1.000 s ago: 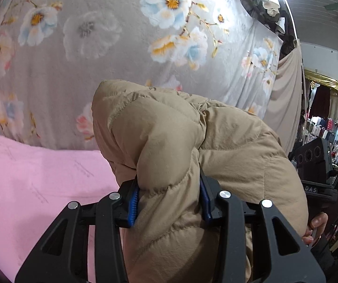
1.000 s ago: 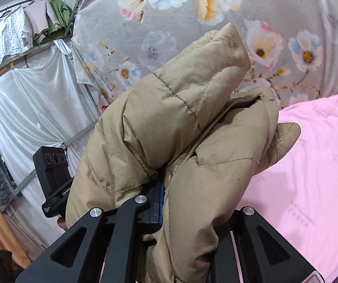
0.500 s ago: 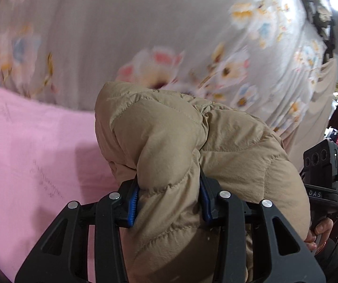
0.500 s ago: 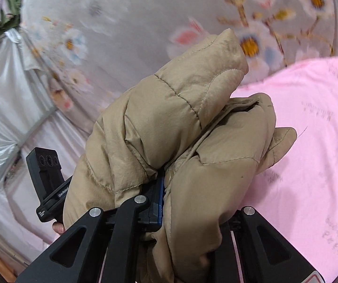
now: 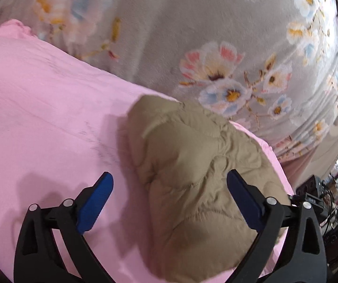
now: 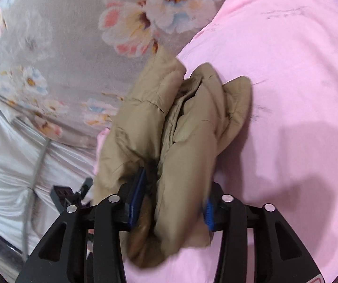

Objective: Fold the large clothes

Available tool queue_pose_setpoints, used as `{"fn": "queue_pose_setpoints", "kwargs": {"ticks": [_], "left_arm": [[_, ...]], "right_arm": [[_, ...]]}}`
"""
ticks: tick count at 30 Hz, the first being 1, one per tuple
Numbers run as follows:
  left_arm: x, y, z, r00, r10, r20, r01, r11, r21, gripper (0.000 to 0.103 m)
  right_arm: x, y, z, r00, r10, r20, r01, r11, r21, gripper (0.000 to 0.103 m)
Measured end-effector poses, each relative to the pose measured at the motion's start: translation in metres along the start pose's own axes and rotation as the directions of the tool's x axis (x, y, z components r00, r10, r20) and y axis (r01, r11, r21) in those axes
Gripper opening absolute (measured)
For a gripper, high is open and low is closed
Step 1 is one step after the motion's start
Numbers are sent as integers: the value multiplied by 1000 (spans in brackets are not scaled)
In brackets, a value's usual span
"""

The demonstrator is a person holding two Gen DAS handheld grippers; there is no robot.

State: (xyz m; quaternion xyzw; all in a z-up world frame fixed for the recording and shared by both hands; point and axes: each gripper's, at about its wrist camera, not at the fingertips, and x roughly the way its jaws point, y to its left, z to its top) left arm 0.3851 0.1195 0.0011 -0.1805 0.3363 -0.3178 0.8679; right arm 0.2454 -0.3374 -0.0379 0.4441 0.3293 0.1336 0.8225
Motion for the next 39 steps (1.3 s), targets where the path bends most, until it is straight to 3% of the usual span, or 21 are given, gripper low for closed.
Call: {"fn": "queue_pose_setpoints", "kwargs": {"ticks": [1, 2, 3, 4, 5, 6, 7, 8, 10, 12, 14, 16, 18, 20, 24, 29, 39], "left_arm": [[-19, -5, 3, 1000, 13, 27, -13, 1000, -3, 95], [-39, -14, 5, 998, 37, 58, -37, 999, 3, 95], [-51, -25, 7, 995, 64, 80, -66, 998, 21, 95], [-65, -48, 9, 984, 139, 115, -148, 986, 76, 95], [-72, -69, 10, 967, 207, 147, -226, 965, 131, 94], [-77, -100, 10, 941, 279, 189, -316, 927, 202, 94], [-75, -121, 8, 917, 332, 220, -381, 893, 241, 94], [-69, -148, 6, 893, 380, 242, -439, 853, 281, 92], [-53, -180, 1, 880, 416, 229, -472, 825, 311, 82], [-29, -203, -6, 876, 447, 181, -482, 822, 304, 76], [-3, -207, -16, 858, 495, 138, -513, 811, 282, 66], [26, -201, -29, 816, 571, 93, -573, 778, 257, 52], [47, -186, -43, 786, 617, 32, -607, 763, 222, 43], [63, -171, -56, 768, 641, -12, -626, 754, 197, 40], [80, -147, -71, 744, 668, -34, -656, 739, 155, 42], [94, -143, -83, 724, 690, 0, -677, 711, 189, 42], [108, -131, -91, 729, 683, 33, -679, 717, 155, 42]], "right_arm": [[-18, 7, -2, 999, -33, 35, 33, 999, -23, 52], [-38, 23, -6, 990, -109, 85, 117, 989, -94, 52], [-54, 44, -11, 973, -174, 152, 200, 964, -178, 52], [-68, 71, -19, 943, -237, 235, 297, 917, -267, 49], [-73, 94, -26, 913, -278, 299, 373, 866, -333, 41], [-75, 115, -32, 886, -307, 348, 435, 811, -392, 33], [-72, 135, -39, 862, -331, 383, 485, 758, -436, 16], [-63, 156, -47, 844, -343, 413, 521, 706, -480, 6], [-43, 175, -55, 836, -346, 425, 539, 661, -522, 2], [-22, 177, -59, 839, -353, 415, 538, 654, -532, 1], [0, 173, -65, 830, -380, 409, 555, 641, -531, 1], [20, 163, -74, 821, -408, 398, 570, 622, -537, 1], [39, 153, -82, 809, -441, 388, 587, 599, -544, 1], [56, 138, -89, 799, -470, 375, 600, 582, -549, 1], [79, 106, -89, 791, -516, 328, 606, 591, -532, 1], [96, 80, -93, 791, -525, 313, 606, 605, -517, 0], [108, 69, -91, 791, -530, 304, 606, 615, -504, 0]]}}
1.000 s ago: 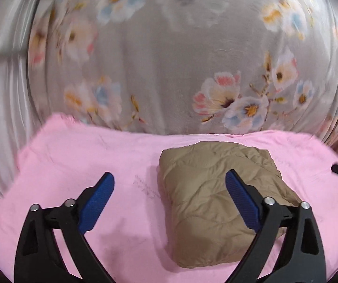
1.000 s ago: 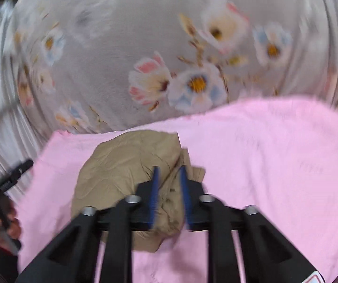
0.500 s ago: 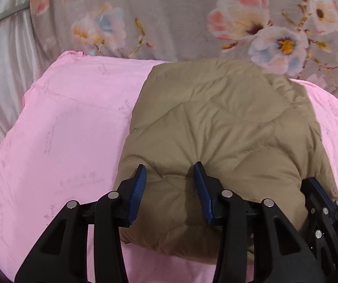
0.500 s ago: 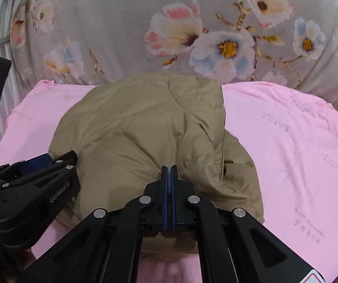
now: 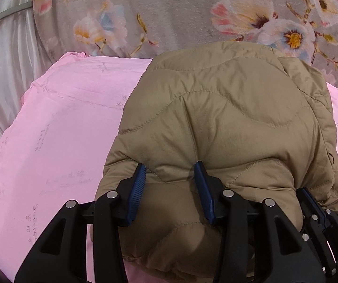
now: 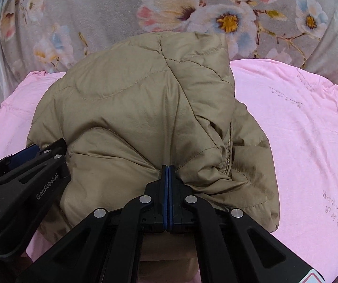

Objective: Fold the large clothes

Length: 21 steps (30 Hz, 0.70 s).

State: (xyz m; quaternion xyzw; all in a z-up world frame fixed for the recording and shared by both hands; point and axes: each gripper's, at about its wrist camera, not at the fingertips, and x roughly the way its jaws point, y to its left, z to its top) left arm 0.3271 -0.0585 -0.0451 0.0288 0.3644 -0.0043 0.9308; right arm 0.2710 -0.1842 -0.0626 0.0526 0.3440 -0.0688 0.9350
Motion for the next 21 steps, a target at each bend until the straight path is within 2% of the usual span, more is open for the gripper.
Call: {"fn": "queue_pose_setpoints", "kwargs": {"ticks": [8, 11, 12, 13, 14, 15, 17, 21], "left_arm": [[1, -3, -3, 999, 24, 35, -25, 1000, 11, 42], [-11, -3, -5, 999, 23, 49, -26, 998, 49, 44], [-18, -1, -6, 999, 23, 44, -26, 998, 61, 53], [-31, 4, -8, 998, 32, 45, -35, 998, 61, 73], [-39, 9, -10, 998, 35, 46, -38, 998, 56, 82], [-53, 17, -14, 998, 25, 54, -27, 999, 42, 91], [-71, 27, -24, 998, 6, 60, -7, 1000, 24, 92], [-97, 36, -56, 1000, 8, 23, -9, 999, 34, 94]], "right_arm": [[2, -4, 1, 1000, 25, -6, -24, 1000, 19, 0], [-19, -8, -3, 1000, 5, 18, -5, 1000, 9, 2], [-31, -10, -6, 1000, 5, 28, -6, 1000, 11, 6], [-43, -11, -10, 999, 3, 36, -4, 1000, 13, 12], [-56, -13, -16, 999, -4, 37, 4, 1000, 8, 22], [-67, -14, -21, 999, -8, 35, 8, 1000, 2, 26], [-90, -17, -35, 999, -10, 38, 9, 1000, 10, 43], [-125, -23, -66, 998, -49, 32, 49, 999, 11, 55]]}}
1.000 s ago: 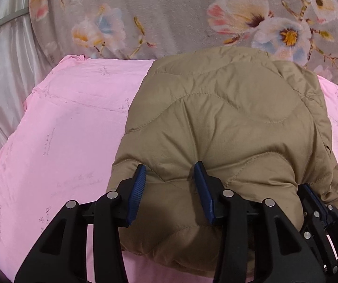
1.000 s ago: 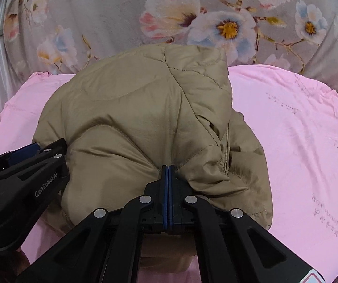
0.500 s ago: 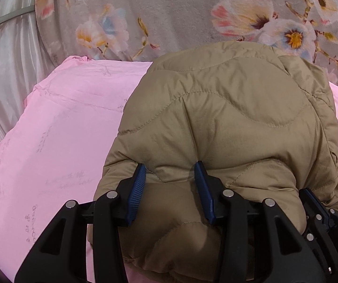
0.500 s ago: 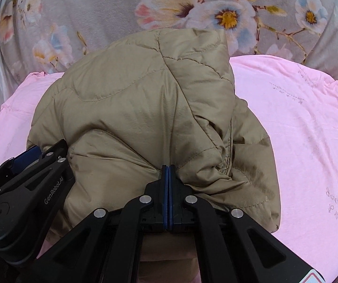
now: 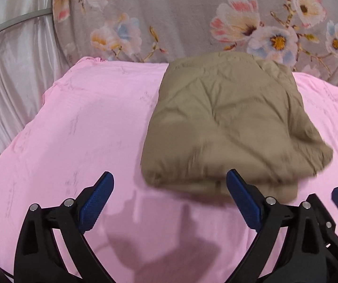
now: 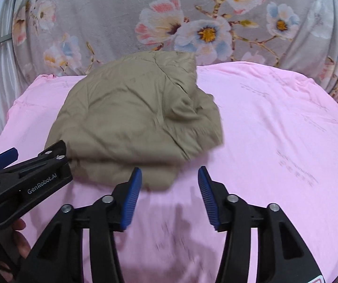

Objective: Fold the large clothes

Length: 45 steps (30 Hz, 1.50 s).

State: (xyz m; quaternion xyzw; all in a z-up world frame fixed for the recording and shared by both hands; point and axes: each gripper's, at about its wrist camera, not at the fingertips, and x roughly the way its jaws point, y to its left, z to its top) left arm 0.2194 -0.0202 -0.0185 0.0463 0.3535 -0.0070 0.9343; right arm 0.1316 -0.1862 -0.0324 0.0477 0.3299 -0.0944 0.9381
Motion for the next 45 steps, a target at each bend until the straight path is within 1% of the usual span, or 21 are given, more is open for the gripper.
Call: {"fn": "queue_pose_setpoints", "kwargs": {"ticks": [1, 2, 5, 7, 10, 11, 15, 21, 30, 34, 45], "left_arm": [[-6, 1, -11, 1000, 11, -4, -11, 1000, 5, 94], [-12, 2, -21, 1000, 18, -8, -18, 1000, 9, 94], [-23, 5, -48, 999, 37, -23, -36, 999, 9, 94], [-25, 7, -64, 998, 49, -38, -49, 999, 7, 94], [-24, 11, -80, 997, 52, -64, -53, 998, -13, 94], [-24, 13, -82, 996, 46, -74, -48, 999, -22, 94], [-28, 19, -82, 998, 37, -51, -39, 998, -49, 94], [-31, 12, -85, 999, 33, -28, -33, 999, -23, 94], [-32, 12, -85, 999, 29, -25, -30, 999, -19, 94], [-33, 12, -85, 999, 38, -16, -38, 999, -21, 94], [-38, 12, -85, 999, 33, 7, -33, 999, -11, 94]], "right_arm": [[-8, -2, -8, 1000, 1, 0, -1, 1000, 0, 60], [-13, -5, -15, 1000, 1, 1, -1, 1000, -3, 62], [-26, -8, -39, 1000, -26, -4, 26, 999, -32, 66], [-31, -11, -51, 1000, -23, -17, 23, 999, -25, 67], [-36, -15, -57, 1000, -26, -15, 26, 1000, -1, 70], [-37, -16, -58, 999, -33, -12, 33, 999, 2, 71], [-33, -11, -60, 997, -66, -26, 66, 998, -15, 71], [-31, -4, -63, 995, -97, -33, 96, 994, -44, 71], [-30, -4, -63, 994, -101, -38, 100, 994, -39, 71], [-30, -5, -62, 994, -101, -36, 99, 994, -42, 71], [-30, -4, -63, 994, -98, -38, 97, 994, -45, 71]]}}
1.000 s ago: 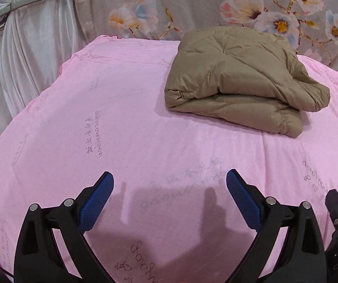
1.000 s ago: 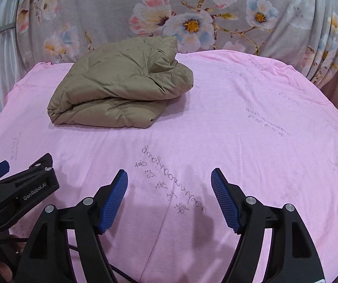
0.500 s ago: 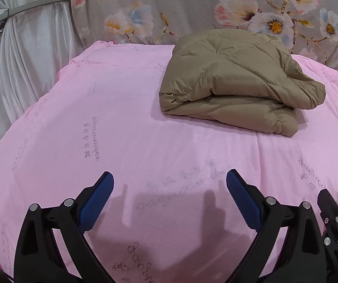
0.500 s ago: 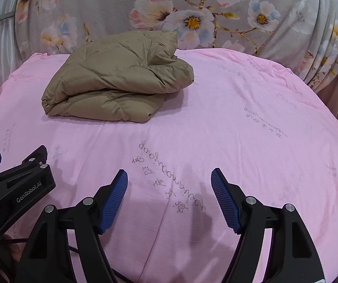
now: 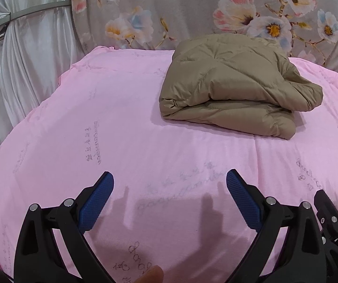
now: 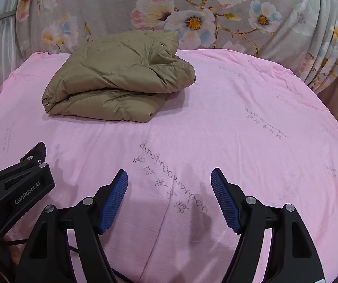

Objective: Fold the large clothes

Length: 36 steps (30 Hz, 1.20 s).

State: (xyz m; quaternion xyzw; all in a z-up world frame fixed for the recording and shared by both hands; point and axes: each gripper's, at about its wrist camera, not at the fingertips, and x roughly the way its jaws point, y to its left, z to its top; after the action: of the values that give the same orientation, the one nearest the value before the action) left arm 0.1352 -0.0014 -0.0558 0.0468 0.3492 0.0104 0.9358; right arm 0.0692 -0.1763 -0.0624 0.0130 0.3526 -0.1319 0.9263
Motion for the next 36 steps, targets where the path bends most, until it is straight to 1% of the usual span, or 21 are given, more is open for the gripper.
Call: {"fn": "queue_pose_setpoints", "kwargs": {"ticks": [9, 11, 12, 14, 19, 36], "left_arm": [[-1, -1, 1, 1000, 0, 5, 0, 1000, 7, 94], [-1, -1, 1, 1000, 0, 8, 0, 1000, 6, 94], [-1, -1, 1, 1000, -1, 8, 1, 1000, 6, 94], [-2, 0, 1, 1000, -1, 10, 1, 1000, 3, 94], [-1, 0, 1, 1000, 1, 7, -1, 1000, 2, 94], [-1, 2, 2, 1000, 2, 9, -2, 1000, 2, 94]], "right_arm": [[2, 1, 0, 1000, 5, -7, -5, 1000, -2, 71], [3, 2, 0, 1000, 22, -15, -22, 1000, -7, 78], [3, 2, 0, 1000, 28, -14, -28, 1000, -9, 80], [2, 3, 0, 999, 39, -9, -39, 999, -14, 86], [4, 3, 1, 998, 51, -20, -52, 999, -14, 86], [3, 2, 1, 999, 46, -19, -46, 999, -6, 87]]}}
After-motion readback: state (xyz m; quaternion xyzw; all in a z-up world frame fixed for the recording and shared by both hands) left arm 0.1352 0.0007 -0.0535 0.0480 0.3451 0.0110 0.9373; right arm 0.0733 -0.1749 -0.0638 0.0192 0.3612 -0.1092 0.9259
